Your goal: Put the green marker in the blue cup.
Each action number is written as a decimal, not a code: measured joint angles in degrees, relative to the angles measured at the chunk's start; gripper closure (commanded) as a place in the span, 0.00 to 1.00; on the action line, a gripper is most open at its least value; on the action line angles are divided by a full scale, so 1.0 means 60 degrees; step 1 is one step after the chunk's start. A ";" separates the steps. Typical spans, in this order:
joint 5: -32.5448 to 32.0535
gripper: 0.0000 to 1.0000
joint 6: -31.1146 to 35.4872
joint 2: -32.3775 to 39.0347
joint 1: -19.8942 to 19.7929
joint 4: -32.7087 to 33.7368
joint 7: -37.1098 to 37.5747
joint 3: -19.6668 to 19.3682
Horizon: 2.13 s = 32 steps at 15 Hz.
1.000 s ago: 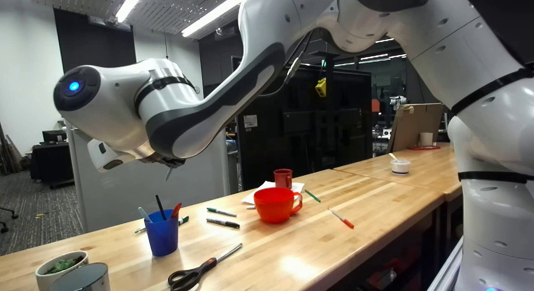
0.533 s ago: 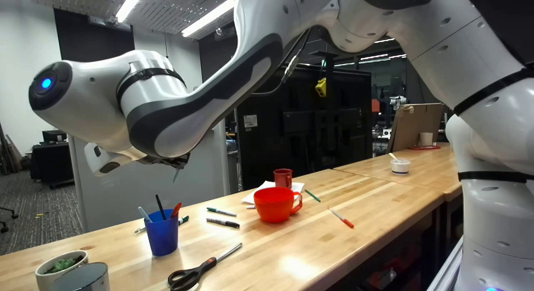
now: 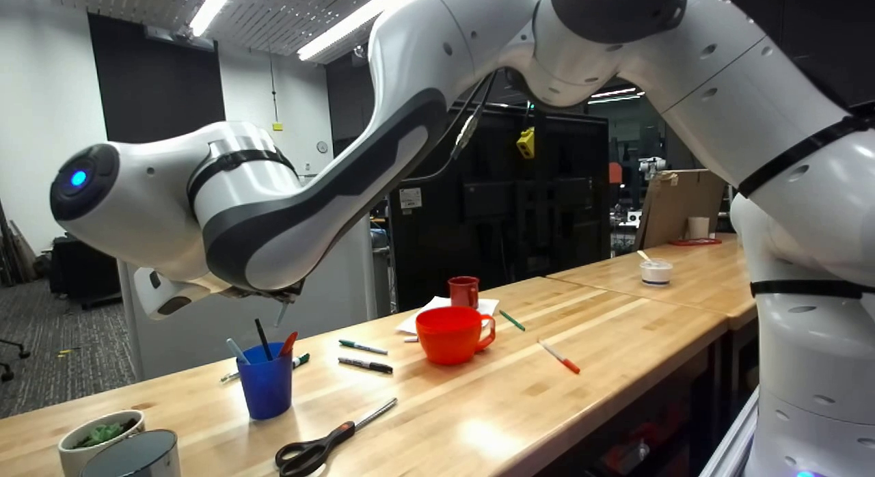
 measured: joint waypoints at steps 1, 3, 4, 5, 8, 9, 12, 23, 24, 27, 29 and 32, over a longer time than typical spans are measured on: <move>0.0000 0.97 0.0093 0.0112 -0.0002 0.0087 -0.0002 -0.0004; 0.0002 0.97 0.0272 0.0303 -0.0003 0.0241 -0.0015 -0.0010; 0.0007 0.97 0.0349 0.0391 -0.0002 0.0317 -0.0024 -0.0010; 0.0013 0.97 0.0423 0.0461 -0.0002 0.0372 -0.0034 -0.0011; 0.0070 0.97 0.0643 0.0649 0.0000 0.0536 -0.0099 -0.0011; 0.0104 0.97 0.0703 0.0701 0.0001 0.0576 -0.0136 -0.0011; 0.0226 0.97 0.0878 0.0861 0.0012 0.0709 -0.0202 -0.0011; 0.0517 0.55 0.1133 0.1214 0.0059 0.1027 -0.0389 -0.0012; 0.0523 0.49 0.1134 0.1250 0.0061 0.1064 -0.0394 -0.0012; 0.0533 0.28 0.1136 0.1337 0.0062 0.1163 -0.0413 -0.0012; 0.0541 0.14 0.1137 0.1402 0.0065 0.1237 -0.0448 -0.0012; 0.0541 0.00 0.1138 0.1432 0.0083 0.1361 -0.0557 -0.0033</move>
